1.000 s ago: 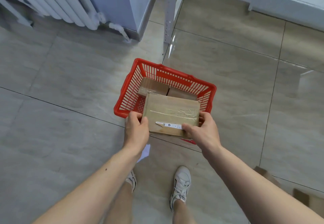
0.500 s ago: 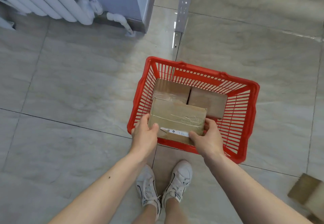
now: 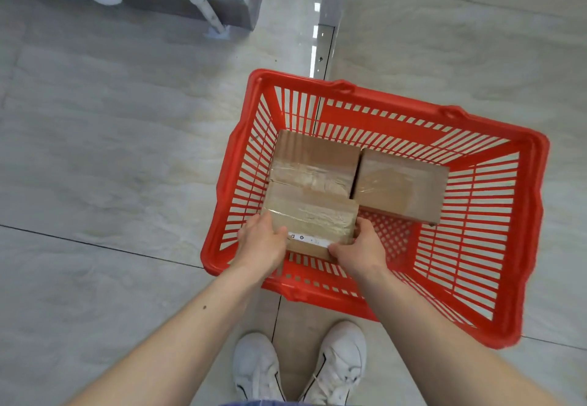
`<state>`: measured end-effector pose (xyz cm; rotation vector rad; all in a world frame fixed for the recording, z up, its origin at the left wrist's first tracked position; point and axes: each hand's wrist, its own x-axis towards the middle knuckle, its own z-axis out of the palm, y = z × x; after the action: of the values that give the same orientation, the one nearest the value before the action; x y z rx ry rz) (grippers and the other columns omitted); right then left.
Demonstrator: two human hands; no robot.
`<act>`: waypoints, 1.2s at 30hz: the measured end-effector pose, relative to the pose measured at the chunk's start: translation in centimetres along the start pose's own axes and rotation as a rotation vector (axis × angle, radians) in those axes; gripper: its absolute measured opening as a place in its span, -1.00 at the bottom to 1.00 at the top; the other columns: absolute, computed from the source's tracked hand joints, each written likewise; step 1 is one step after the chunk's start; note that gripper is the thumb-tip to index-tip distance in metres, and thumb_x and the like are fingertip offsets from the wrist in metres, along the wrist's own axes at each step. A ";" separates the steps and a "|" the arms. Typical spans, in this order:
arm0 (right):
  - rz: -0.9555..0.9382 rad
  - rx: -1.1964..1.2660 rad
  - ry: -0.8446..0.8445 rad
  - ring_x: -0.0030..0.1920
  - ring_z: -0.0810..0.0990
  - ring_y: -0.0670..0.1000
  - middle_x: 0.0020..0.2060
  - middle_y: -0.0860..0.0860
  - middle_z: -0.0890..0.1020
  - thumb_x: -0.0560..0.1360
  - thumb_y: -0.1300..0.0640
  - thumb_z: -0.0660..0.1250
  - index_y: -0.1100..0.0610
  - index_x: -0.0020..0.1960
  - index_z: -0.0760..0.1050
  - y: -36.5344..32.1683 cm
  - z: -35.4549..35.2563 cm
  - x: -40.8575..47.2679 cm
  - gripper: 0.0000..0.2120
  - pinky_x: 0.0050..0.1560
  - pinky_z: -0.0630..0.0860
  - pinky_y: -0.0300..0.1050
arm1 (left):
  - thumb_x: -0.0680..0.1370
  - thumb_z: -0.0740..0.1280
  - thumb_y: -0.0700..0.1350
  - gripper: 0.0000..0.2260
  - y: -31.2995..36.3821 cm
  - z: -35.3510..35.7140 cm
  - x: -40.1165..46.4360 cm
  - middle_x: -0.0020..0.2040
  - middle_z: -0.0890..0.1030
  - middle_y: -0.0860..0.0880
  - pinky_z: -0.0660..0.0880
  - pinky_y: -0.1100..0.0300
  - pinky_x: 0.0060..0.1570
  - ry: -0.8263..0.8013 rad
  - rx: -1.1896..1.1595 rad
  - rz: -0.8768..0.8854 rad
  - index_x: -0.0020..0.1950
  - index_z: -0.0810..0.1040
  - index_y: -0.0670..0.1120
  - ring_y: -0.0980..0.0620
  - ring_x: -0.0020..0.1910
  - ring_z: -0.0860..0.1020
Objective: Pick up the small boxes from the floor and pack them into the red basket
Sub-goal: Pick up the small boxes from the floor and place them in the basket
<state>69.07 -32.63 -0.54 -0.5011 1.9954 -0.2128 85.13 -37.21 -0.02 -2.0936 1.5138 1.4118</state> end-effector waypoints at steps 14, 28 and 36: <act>0.062 0.225 -0.200 0.08 0.42 -0.10 0.25 -0.01 0.50 0.49 0.29 0.41 0.18 0.50 0.23 -0.3 -1.7 -1.7 -0.36 0.09 0.39 -0.24 | 0.63 0.12 -0.06 -0.58 0.5 0.3 -0.6 0.51 0.29 -0.12 0.28 -0.10 0.45 -0.010 0.059 -0.022 0.50 0.32 -0.10 -0.16 0.48 0.29; -0.027 0.365 -0.032 0.08 0.60 0.00 0.05 -0.02 0.63 0.44 0.13 0.44 0.10 0.15 0.56 -7.6 -17.0 -21.4 -0.71 0.12 0.56 -0.02 | 0.63 0.16 0.04 -0.57 17.9 -10.1 -20.6 0.44 0.45 -0.08 0.39 0.01 0.35 -0.048 -0.041 0.113 0.47 0.36 -0.06 -0.11 0.40 0.43; -0.057 0.575 0.124 0.03 0.65 0.03 -0.03 0.01 0.66 0.43 0.17 0.40 0.04 -0.02 0.60 -7.6 -25.2 -29.6 -0.87 0.15 0.61 0.07 | 0.57 0.26 0.02 -0.68 25.8 -11.5 -30.1 0.21 0.61 -0.01 0.47 -0.01 0.27 -0.090 -0.056 0.311 0.30 0.52 0.00 -0.04 0.21 0.55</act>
<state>60.26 -28.20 37.85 -0.1749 1.9232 -0.8404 70.04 -37.26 38.41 -1.8541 1.8433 1.6437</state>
